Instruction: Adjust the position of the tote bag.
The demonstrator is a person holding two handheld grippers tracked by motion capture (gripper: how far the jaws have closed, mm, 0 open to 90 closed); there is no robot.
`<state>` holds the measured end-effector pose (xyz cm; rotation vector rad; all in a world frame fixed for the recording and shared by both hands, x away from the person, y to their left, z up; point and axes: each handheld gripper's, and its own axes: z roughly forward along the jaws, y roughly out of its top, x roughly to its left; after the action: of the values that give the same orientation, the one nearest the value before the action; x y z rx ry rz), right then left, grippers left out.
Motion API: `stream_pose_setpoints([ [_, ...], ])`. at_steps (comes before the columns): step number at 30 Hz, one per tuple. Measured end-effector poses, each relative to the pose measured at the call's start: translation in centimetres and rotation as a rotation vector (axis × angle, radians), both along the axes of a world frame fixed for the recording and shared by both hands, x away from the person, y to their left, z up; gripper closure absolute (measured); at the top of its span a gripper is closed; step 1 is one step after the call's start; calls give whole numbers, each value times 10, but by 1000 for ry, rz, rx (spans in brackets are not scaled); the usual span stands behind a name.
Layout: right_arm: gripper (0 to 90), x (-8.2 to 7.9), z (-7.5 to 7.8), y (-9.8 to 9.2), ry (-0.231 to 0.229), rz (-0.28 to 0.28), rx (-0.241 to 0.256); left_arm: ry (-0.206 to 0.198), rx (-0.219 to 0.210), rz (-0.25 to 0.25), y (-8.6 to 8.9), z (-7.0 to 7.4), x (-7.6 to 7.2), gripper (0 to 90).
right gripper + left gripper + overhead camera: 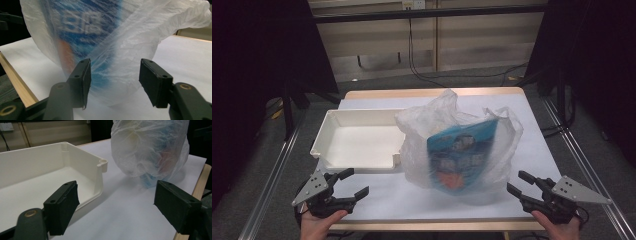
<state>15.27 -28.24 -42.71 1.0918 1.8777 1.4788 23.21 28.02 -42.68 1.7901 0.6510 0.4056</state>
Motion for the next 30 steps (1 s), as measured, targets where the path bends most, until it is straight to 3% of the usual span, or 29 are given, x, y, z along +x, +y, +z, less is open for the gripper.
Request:
stream_pose_setpoints([
  [5,457,4,5,0,-10,19,-11,16,-18,-18,-8,8,7,249],
  [9,467,9,12,1,-12,30,-21,27,-13,-54,-18,14,14,284],
  [10,468,10,13,0,-13,34,-21,32,-27,-83,-23,17,19,286],
  [20,480,27,24,-4,-15,21,-36,18,-16,-89,-45,37,43,335],
  [23,485,33,29,-6,-17,17,-44,12,-40,-97,-52,41,50,347],
  [25,486,38,34,-8,-21,13,-55,0,-32,-86,-56,45,53,348],
  [28,482,46,42,-10,-31,16,-59,-2,-55,-98,-59,48,56,356],
  [29,471,48,45,-11,-33,14,-57,-4,-42,-90,-61,50,57,356],
  [30,471,48,45,-11,-33,14,-57,-10,-48,-107,-63,52,59,356],
])
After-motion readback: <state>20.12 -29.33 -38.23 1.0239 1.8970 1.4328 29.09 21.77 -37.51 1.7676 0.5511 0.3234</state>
